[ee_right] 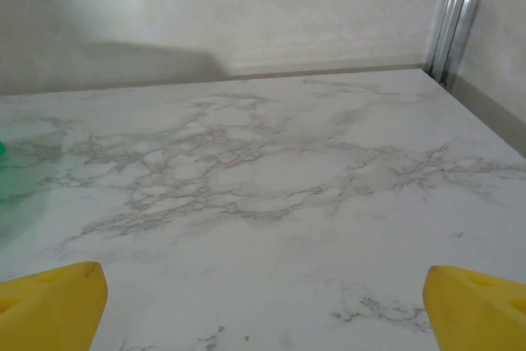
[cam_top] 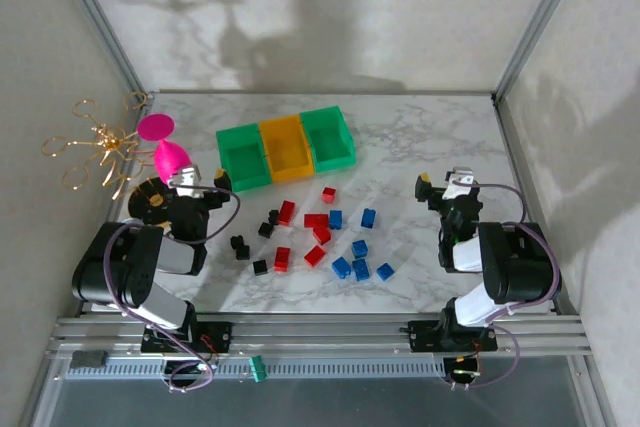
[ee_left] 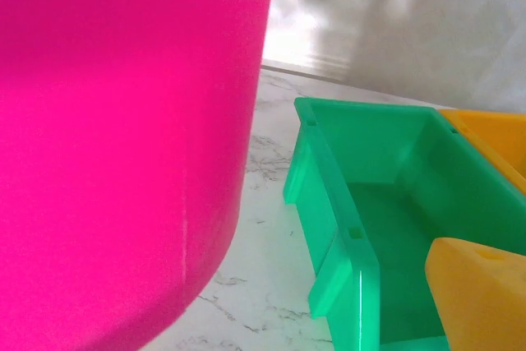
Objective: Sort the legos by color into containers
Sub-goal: Pick up the lego from the center of the table.
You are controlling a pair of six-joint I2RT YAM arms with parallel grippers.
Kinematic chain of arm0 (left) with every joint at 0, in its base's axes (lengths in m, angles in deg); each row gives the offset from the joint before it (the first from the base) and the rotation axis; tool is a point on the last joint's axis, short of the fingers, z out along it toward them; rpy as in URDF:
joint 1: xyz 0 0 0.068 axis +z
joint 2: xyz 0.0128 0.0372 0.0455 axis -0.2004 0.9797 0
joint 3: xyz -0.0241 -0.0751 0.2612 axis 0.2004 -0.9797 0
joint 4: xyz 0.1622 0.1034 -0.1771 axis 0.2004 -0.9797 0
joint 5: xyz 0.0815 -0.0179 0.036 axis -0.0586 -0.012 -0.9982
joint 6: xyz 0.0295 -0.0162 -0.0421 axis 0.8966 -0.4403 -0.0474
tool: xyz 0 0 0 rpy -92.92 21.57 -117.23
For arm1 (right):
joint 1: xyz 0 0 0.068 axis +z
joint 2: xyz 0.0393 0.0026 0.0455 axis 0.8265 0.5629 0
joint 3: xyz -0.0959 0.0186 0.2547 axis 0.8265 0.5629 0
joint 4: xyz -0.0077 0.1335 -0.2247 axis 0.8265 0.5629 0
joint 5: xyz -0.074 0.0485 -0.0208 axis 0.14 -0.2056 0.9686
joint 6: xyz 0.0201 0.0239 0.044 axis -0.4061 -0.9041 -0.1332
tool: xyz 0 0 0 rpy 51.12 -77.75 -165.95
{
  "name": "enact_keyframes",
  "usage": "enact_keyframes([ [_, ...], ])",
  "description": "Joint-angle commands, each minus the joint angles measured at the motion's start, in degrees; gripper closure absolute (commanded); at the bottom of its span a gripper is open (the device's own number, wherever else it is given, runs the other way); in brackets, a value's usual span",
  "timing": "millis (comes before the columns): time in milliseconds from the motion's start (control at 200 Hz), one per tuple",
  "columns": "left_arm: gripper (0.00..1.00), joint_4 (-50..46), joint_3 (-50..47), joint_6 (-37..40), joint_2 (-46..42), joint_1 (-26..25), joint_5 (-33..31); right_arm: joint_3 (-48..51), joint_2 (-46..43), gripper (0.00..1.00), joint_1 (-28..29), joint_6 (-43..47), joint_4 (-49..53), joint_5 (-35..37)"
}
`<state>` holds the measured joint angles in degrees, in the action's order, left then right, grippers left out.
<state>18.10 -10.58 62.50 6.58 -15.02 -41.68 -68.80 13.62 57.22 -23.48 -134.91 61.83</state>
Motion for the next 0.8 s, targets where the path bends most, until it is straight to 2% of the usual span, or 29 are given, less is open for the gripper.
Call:
enact_keyframes([
  [0, 0.01, -0.37, 0.79, 0.55, -0.31, 0.56, 0.67, -0.46, -0.30, 0.01, -0.27, 0.82, -0.67, -0.79],
  [791, 0.01, -0.39, 0.83, 0.52, -0.27, 0.56, 0.67, -0.61, -0.31, 0.01, -0.55, 0.68, -0.50, -1.45],
])
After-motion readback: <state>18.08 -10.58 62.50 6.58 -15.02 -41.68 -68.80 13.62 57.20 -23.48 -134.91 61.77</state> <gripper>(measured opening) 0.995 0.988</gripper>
